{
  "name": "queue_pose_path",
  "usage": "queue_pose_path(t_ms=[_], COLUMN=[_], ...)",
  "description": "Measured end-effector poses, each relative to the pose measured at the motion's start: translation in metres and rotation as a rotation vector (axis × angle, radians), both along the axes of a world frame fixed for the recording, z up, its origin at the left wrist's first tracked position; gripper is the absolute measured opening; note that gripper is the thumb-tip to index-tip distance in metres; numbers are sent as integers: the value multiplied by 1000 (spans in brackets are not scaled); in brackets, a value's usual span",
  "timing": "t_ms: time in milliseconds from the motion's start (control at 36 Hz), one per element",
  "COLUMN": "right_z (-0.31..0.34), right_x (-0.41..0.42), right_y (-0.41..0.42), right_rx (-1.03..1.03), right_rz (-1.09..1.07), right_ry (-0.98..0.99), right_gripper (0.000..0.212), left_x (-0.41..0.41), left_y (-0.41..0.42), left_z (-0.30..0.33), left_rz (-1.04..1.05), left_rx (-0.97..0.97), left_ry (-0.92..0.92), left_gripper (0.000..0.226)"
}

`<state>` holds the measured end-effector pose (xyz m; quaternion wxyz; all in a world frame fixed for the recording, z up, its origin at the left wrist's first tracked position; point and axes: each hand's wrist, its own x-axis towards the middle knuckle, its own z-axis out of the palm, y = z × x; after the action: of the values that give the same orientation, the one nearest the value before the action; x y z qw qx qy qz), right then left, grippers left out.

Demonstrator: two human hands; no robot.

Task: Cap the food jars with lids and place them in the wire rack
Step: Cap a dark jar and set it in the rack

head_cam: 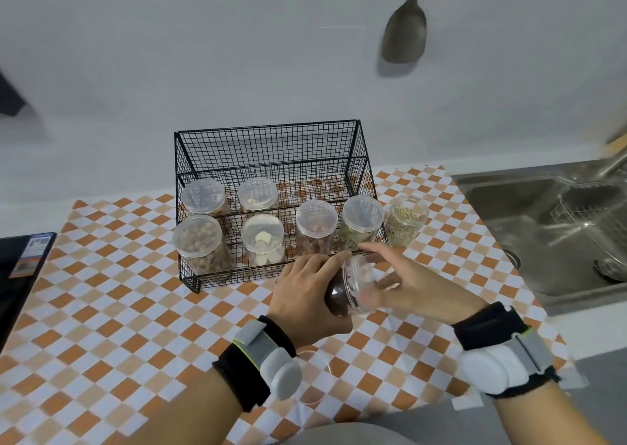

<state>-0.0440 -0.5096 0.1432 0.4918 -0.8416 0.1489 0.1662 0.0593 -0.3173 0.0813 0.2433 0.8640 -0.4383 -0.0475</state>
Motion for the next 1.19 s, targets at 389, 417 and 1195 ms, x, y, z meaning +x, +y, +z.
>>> queue_pose_path(t_ms=[389,417,1195], right_z=[-14,-15,-11], right_x=[7,7,5], right_y=[15,14,2], right_rx=[-203,-210,-109], right_rz=[-178,-175,-26], right_ry=[15,27,-94], right_gripper=[76,82,77], left_x=[0,0,-2], left_y=[1,1,0], left_z=[-2,-2,-1], left_rz=[10,8,8], left_rx=[7,12,-27], left_ry=[-6,-4,-13], left_gripper=[102,102,97])
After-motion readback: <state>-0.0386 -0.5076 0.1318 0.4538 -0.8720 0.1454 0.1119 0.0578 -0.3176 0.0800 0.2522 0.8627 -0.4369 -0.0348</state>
